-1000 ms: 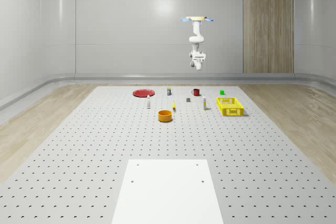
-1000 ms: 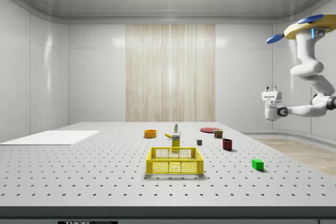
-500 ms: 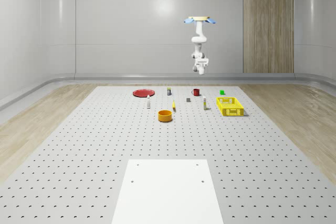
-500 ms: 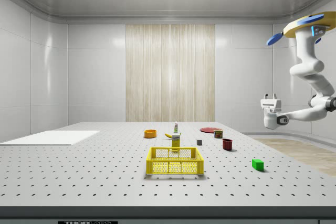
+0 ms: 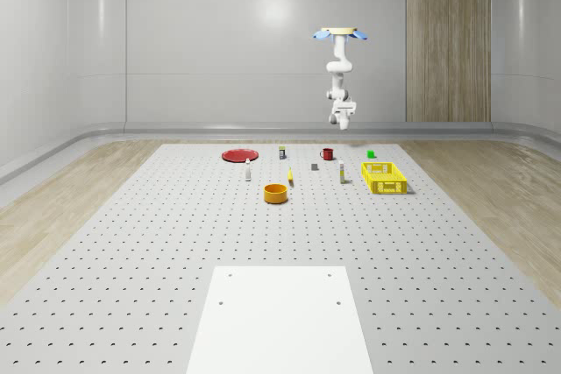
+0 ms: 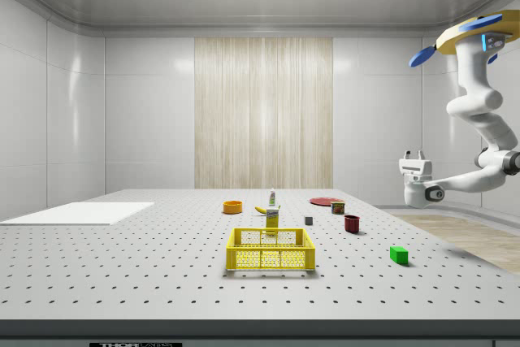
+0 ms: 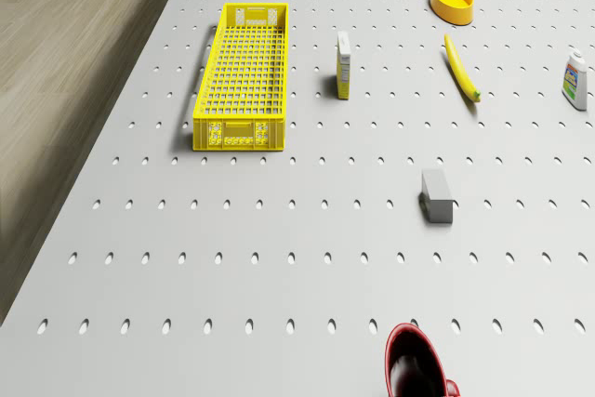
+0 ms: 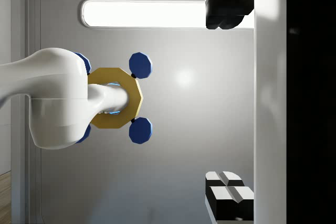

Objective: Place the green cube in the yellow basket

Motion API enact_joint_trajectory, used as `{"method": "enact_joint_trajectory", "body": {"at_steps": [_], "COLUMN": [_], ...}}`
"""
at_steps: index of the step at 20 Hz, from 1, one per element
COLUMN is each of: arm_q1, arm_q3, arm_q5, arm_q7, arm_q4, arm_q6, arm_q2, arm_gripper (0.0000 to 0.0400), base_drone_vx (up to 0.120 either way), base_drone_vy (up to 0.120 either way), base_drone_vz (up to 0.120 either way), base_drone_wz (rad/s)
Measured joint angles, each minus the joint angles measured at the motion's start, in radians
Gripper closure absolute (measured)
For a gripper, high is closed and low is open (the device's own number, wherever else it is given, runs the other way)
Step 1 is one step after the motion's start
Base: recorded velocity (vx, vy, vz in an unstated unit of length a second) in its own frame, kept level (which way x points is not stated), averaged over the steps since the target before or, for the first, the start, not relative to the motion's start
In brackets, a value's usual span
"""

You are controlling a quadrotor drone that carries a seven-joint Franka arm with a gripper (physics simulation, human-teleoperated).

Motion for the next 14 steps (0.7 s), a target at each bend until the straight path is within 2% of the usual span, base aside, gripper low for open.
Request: {"method": "enact_joint_trajectory", "body": {"at_steps": [13, 14], "arm_q1": [-0.002, -0.002], "arm_q3": [0.001, 0.001], "arm_q5": [0.0, 0.0], "arm_q7": [-0.001, -0.001], "arm_q4": [0.005, 0.005], "arm_q6": [0.003, 0.004], "arm_q2": [-0.002, -0.002], "arm_gripper": [0.0, 0.0], "base_drone_vx": [0.12, 0.0], "base_drone_vy": [0.12, 0.12], "base_drone_vz": [0.0, 0.0], "base_drone_wz": [0.0, 0.0]}}
